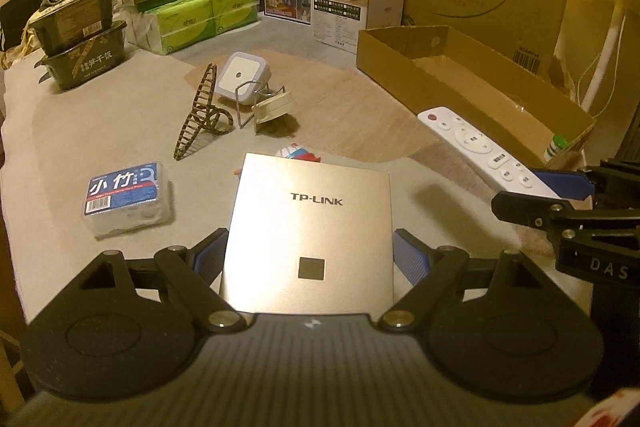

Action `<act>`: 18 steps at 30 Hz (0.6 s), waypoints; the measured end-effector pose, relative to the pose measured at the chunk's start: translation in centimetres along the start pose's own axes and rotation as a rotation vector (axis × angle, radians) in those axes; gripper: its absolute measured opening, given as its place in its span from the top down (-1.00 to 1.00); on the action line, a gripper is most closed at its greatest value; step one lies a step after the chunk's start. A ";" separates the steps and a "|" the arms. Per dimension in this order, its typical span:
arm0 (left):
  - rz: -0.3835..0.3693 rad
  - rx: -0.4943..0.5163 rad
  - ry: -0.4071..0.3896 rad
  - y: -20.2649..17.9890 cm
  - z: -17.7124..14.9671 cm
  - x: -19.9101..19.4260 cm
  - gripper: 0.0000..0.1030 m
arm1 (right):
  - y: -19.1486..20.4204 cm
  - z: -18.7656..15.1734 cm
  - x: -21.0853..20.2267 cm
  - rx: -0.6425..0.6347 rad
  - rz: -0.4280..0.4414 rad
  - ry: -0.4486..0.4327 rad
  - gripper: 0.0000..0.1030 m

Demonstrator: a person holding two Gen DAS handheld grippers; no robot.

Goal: Organize rigid objects
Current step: 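Carry the TP-LINK box and remote over the cardboard tray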

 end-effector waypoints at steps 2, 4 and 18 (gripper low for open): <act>0.000 -0.009 -0.004 -0.4 0.3 -0.2 -0.65 | -0.2 0.3 -0.5 0.005 -0.003 -0.010 0.24; -0.003 -0.024 -0.009 -0.8 0.6 -0.5 -0.65 | -0.5 0.6 -1.0 0.012 -0.009 -0.020 0.24; -0.070 -0.079 -0.049 -6.0 3.3 -0.9 -0.65 | -4.0 2.9 -4.4 0.068 -0.093 -0.090 0.24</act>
Point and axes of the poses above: each gripper's, at about its wrist camera, not at the fingertips, and x roughly the way its jaws point, y to its left, z to its top, the point moved 5 cm from there along x, roughly the way its jaws point, and after that the axes turned 8 degrees about -y, right-handed, at the moved point
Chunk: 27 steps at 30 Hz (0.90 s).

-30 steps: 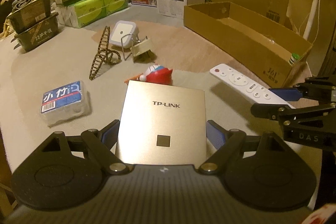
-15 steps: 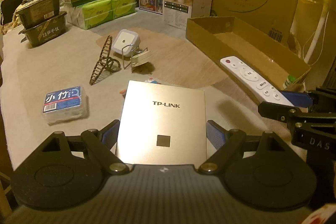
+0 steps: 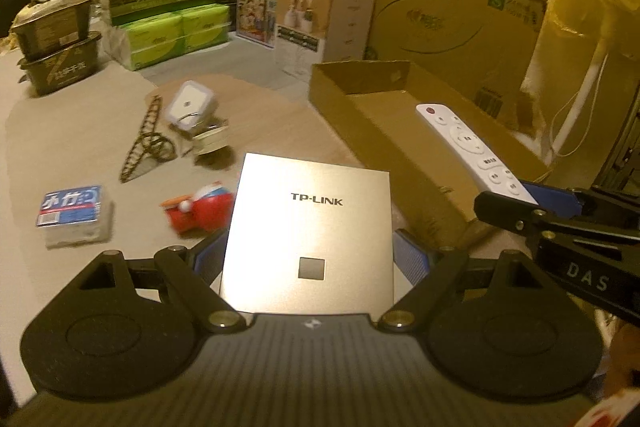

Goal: Organize rigid objects
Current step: 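Carry the TP-LINK box and remote over the cardboard tray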

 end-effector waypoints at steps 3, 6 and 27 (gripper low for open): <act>-0.022 -0.003 -0.004 -1.4 0.4 0.3 -0.65 | -1.4 0.5 -0.3 0.015 -0.026 -0.009 0.24; -0.044 0.000 -0.005 -2.9 0.9 0.7 -0.65 | -2.8 0.9 -0.6 0.031 -0.049 -0.015 0.24; -0.099 0.022 -0.019 -10.7 5.6 7.9 -0.65 | -13.7 3.7 2.6 0.063 -0.121 -0.002 0.24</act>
Point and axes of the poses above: each gripper's, at about its wrist camera, not at the fingertips, and x roughly the way its jaws point, y to its left, z to its top, the point moved 5 cm from there along x, roughly the way its jaws point, and after that the axes turned 8 degrees about -y, right-handed, at the moved point
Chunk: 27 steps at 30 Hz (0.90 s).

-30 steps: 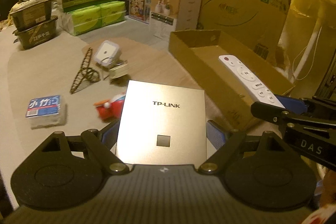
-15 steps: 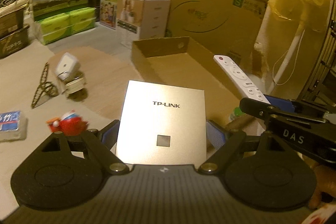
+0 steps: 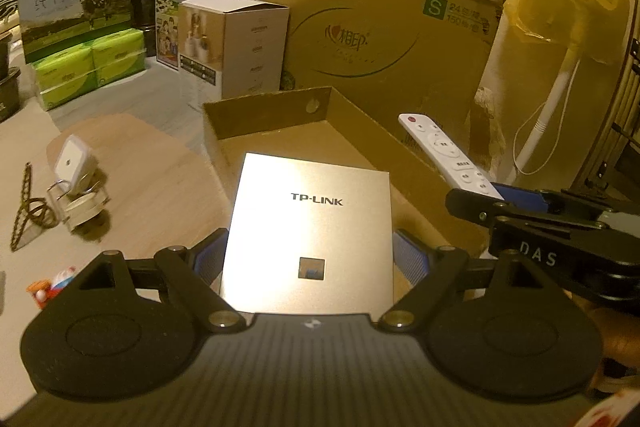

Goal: Organize rigid objects
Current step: 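Carry the TP-LINK box and remote over the cardboard tray, then lower the TP-LINK box into the tray and open the left tool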

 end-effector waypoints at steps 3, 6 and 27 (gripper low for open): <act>0.005 0.000 0.001 -0.5 0.5 1.5 -0.65 | -1.4 0.4 1.3 0.006 -0.004 0.002 0.24; 0.010 -0.002 0.012 -0.8 0.8 3.1 -0.65 | -2.5 0.6 2.6 0.012 -0.008 0.005 0.24; 0.029 -0.038 0.053 -0.1 0.4 8.7 -0.66 | -5.5 -0.9 7.5 0.052 -0.005 0.079 0.24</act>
Point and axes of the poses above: each gripper's, at about its wrist camera, not at the fingertips, and x roughly the way its jaws point, y to its left, z to its top, the point moved 5 cm from there along x, roughly the way its jaws point, and after that the axes turned 8 degrees about -y, right-handed, at the moved point
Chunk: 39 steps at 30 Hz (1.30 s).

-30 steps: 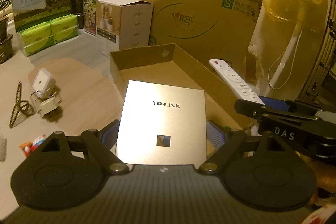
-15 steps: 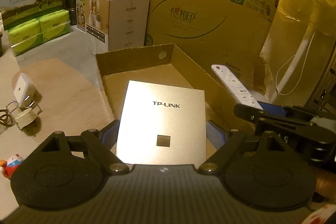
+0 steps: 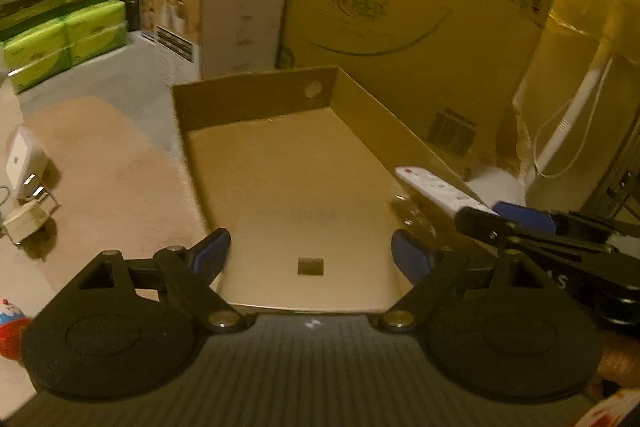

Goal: Organize rigid objects
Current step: 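Lower the TP-LINK box into the tray and open the left tool, then lower the remote into the tray, open the right tool and withdraw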

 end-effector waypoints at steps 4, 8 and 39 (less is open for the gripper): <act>0.012 -0.021 -0.014 1.2 0.1 -0.7 -0.66 | 0.3 -0.1 0.0 -0.004 0.004 0.002 0.24; 0.034 -0.037 -0.030 2.4 0.5 -1.6 -0.66 | 0.7 -0.1 0.2 -0.008 0.009 0.006 0.24; 0.028 -0.042 -0.060 5.3 -1.3 -9.6 -0.66 | 4.0 -0.8 -5.7 0.077 0.026 -0.008 -0.22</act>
Point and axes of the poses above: each gripper's, at about its wrist camera, not at the fingertips, and x roughly the way its jaws point, y to its left, z to its top, the point moved 5 cm from there along x, roughly the way its jaws point, and after that the axes turned 8 degrees about -y, right-handed, at the moved point
